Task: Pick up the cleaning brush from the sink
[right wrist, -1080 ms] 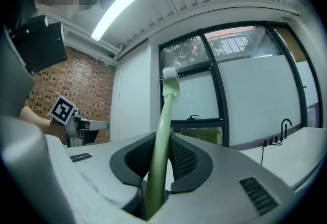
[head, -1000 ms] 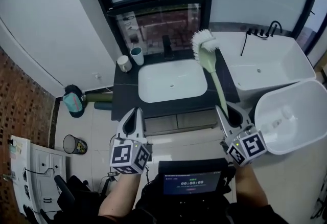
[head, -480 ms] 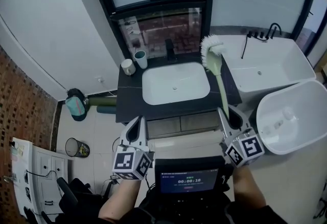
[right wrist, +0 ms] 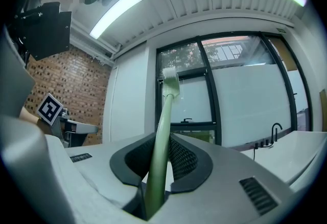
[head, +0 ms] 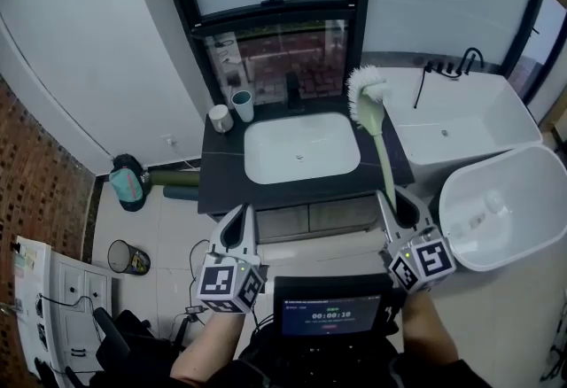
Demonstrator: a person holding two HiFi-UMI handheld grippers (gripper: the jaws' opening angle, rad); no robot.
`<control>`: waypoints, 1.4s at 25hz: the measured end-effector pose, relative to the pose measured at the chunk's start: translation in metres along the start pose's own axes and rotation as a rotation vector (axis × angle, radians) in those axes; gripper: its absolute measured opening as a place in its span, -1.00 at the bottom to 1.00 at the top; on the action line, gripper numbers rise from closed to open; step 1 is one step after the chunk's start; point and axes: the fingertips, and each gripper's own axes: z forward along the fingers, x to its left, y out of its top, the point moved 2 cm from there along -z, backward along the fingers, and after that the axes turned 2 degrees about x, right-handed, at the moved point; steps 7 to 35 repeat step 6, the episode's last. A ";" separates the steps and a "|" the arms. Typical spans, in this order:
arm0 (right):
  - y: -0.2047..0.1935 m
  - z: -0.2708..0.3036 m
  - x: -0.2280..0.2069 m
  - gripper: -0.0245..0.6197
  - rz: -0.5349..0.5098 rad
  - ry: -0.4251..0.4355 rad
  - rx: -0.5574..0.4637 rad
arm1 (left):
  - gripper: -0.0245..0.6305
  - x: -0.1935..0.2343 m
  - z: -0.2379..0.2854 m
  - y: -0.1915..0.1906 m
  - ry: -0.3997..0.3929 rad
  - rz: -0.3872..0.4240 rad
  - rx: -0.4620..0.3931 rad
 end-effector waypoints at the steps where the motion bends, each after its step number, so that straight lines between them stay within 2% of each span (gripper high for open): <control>1: 0.001 -0.001 0.000 -0.80 -0.002 0.000 0.000 | -0.93 -0.001 -0.001 0.001 -0.001 -0.001 -0.004; 35: 0.004 -0.003 0.002 -0.80 -0.012 -0.002 -0.005 | -0.93 -0.003 -0.004 0.003 -0.004 0.000 -0.008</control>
